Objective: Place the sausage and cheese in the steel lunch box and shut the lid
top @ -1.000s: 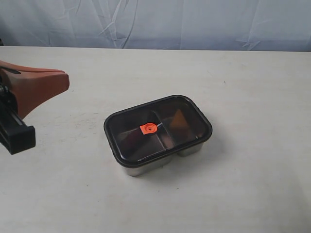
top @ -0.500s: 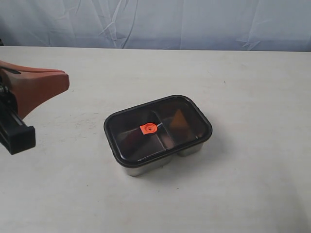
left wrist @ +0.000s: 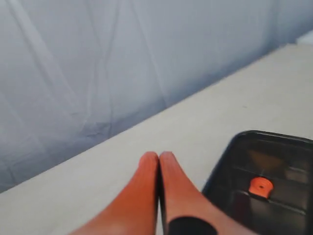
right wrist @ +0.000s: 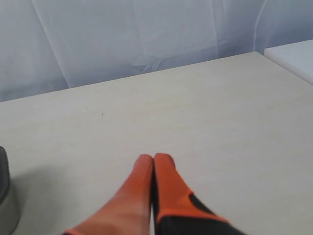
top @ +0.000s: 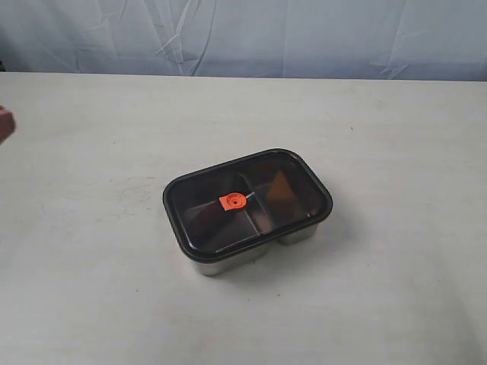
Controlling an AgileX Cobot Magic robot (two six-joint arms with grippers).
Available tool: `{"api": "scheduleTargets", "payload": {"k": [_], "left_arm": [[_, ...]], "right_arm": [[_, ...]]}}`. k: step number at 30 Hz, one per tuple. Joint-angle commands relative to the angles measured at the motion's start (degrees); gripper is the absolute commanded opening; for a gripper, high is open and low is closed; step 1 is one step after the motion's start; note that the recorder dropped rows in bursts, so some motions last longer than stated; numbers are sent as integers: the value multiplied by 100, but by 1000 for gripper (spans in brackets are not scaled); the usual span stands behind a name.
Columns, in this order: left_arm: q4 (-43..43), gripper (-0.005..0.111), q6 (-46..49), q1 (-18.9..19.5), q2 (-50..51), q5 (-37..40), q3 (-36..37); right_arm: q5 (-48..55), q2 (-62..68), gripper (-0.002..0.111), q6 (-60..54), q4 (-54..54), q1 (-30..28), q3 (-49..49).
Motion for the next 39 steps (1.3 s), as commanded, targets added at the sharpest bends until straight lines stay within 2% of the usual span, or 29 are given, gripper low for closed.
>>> {"api": "scheduleTargets", "payload": {"k": [1, 6, 13, 19, 29, 34, 39], "left_arm": [[727, 0, -1435, 694, -870, -271, 694], [1095, 0, -2927, 1510, -1727, -156, 1460], [1106, 0, -3130, 2361, -2401, 815, 1720], [1257, 0, -3257, 2860, -2774, 1342, 1885], [1368, 0, -3581, 2963, -2774, 1349, 1965], [1671, 0, -4159, 2963, -2774, 1310, 1965], [1860, 0, -4196, 2963, -2774, 1164, 1965]], "right_arm": [[-33, -39, -1, 0, 35, -28, 29], [-33, -39, -1, 0, 35, -28, 29], [-33, -39, -1, 0, 35, -28, 29], [-33, -39, -1, 0, 35, -28, 29], [-33, -39, -1, 0, 35, -28, 29], [-33, -39, -1, 0, 35, -28, 29], [-33, -39, -1, 0, 35, -28, 29]]}}
